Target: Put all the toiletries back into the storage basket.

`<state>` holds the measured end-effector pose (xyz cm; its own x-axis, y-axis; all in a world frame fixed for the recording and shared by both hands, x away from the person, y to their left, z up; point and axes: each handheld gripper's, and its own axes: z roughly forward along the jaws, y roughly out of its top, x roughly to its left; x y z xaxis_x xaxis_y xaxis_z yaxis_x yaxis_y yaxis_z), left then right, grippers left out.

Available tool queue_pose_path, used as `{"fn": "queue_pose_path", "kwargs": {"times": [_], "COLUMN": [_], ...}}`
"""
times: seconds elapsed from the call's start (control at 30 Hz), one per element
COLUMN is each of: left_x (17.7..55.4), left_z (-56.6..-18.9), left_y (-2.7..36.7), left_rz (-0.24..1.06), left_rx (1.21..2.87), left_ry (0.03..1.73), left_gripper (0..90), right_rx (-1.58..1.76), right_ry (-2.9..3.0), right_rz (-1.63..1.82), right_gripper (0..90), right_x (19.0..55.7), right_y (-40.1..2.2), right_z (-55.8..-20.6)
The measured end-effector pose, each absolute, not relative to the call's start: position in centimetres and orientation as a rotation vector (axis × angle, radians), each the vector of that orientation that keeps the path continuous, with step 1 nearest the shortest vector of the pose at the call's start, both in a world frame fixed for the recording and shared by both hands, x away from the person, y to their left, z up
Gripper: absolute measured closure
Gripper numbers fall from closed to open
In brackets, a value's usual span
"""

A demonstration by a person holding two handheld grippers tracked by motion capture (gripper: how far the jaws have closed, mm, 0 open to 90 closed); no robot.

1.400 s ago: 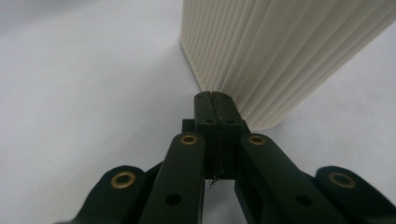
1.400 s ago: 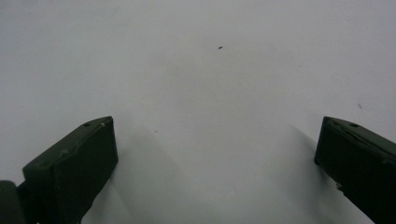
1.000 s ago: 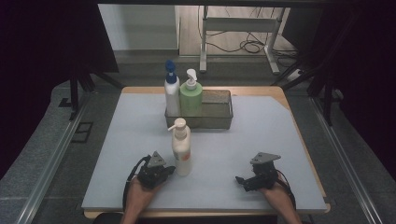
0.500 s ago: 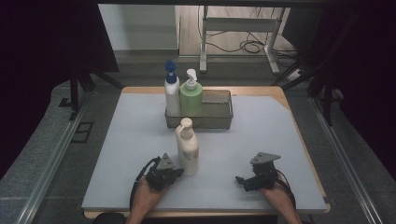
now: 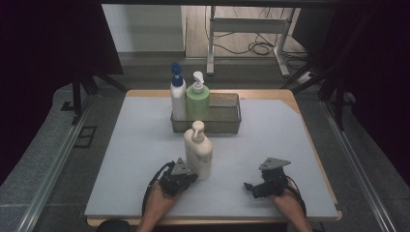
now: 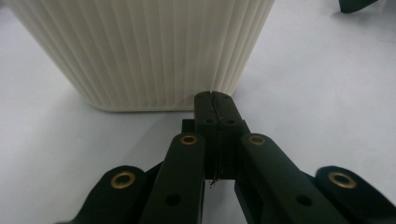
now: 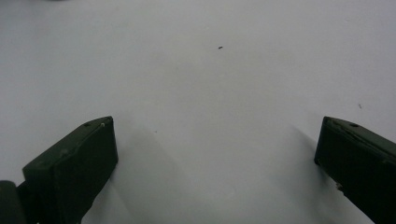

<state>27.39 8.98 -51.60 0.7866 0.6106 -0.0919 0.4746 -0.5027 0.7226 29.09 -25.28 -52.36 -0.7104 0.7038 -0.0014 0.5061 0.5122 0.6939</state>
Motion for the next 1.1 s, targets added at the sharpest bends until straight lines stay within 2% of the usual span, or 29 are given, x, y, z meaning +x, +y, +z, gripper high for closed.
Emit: {"fn": "queue_pose_path", "kwargs": {"times": [0.37, 0.83, 1.1], "left_x": [27.7, 26.8, 26.1], "left_z": [-51.9, -50.8, -50.5], "left_y": [7.7, 9.7, 11.0], "left_rz": [0.233, 0.243, 0.287], "left_rx": [2.210, 2.153, 2.149], "left_ry": [0.793, 0.823, 0.859], "left_gripper": [89.4, 89.2, 78.0], "right_rx": [1.016, 1.019, 1.015], "right_ry": [2.473, 2.480, 2.480], "right_rz": [0.997, 0.996, 1.000], "right_gripper": [0.0, 0.0, 0.8], "right_x": [29.1, 29.1, 29.1], "right_y": [-25.3, -25.3, -25.4], "right_z": [-52.4, -52.3, -52.2]}}
